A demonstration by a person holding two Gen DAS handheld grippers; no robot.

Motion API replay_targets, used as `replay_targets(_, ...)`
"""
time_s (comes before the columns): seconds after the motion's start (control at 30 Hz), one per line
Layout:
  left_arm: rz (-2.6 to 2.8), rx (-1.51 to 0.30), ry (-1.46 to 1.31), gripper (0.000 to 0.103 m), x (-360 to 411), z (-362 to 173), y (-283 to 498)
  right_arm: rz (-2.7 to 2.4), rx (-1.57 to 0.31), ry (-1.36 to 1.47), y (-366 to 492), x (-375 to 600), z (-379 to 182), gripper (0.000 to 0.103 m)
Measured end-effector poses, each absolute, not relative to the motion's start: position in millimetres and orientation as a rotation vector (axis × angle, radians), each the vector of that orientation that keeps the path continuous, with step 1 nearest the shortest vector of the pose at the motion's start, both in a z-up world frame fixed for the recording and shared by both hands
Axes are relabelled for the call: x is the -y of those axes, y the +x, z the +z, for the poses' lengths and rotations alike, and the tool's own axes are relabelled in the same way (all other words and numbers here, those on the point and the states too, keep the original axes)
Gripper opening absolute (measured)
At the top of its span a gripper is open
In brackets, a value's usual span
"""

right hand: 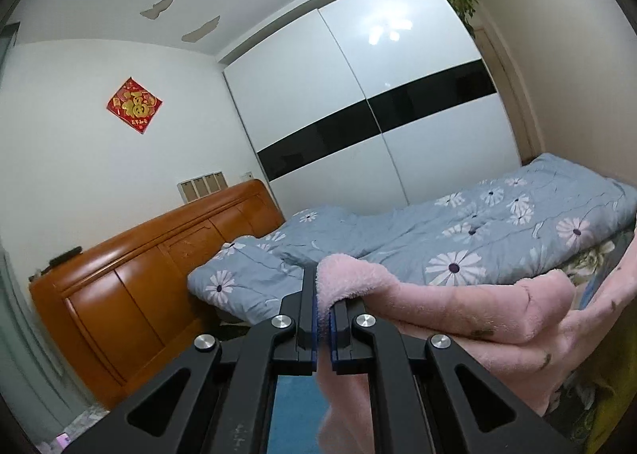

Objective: Fold clothes

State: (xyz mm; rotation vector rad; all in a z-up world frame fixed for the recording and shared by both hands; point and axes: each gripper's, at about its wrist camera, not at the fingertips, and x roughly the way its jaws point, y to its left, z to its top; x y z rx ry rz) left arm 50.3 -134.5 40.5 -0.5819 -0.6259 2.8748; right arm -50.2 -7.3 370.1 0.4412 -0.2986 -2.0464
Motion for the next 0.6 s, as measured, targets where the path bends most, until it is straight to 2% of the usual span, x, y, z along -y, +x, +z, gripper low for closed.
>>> replay_targets(0.3, 2.832, 0.459, -0.735, 0.1, 98.8, 35.3, -10.7, -2.022, 0.299, 0.418, -65.5, -18.9, 373.8, 0.005)
replay_targets(0.33, 2.826, 0.463, -0.745, 0.092, 97.1, 35.3, -15.7, -2.026, 0.308, 0.418, -69.3, -22.5, 372.9, 0.005)
replay_targets(0.37, 2.819, 0.468, -0.755, 0.076, 95.3, 35.4, -20.8, -2.029, 0.314, 0.419, -72.7, -26.7, 372.2, 0.005)
replay_targets(0.4, 2.814, 0.49, -0.766, 0.067, 96.2, 34.9, -24.6, -2.041, 0.321, 0.421, -77.0, -31.6, 371.5, 0.005)
replay_targets(0.43, 2.809, 0.526, -0.777, 0.047, 99.6, 33.8, -27.4, -2.052, 0.327, 0.424, -80.4, -35.1, 370.9, 0.005)
replay_targets(0.5, 2.806, 0.587, -0.779, 0.03, 107.6, 33.7, -28.3, -2.074, 0.341, 0.439, -89.2, -40.3, 369.8, 0.005)
replay_targets(0.6, 2.832, 0.631, -0.76, 0.018, 117.8, 38.4, -21.1, -2.09, 0.363, 0.453, -98.0, -40.2, 370.1, 0.005)
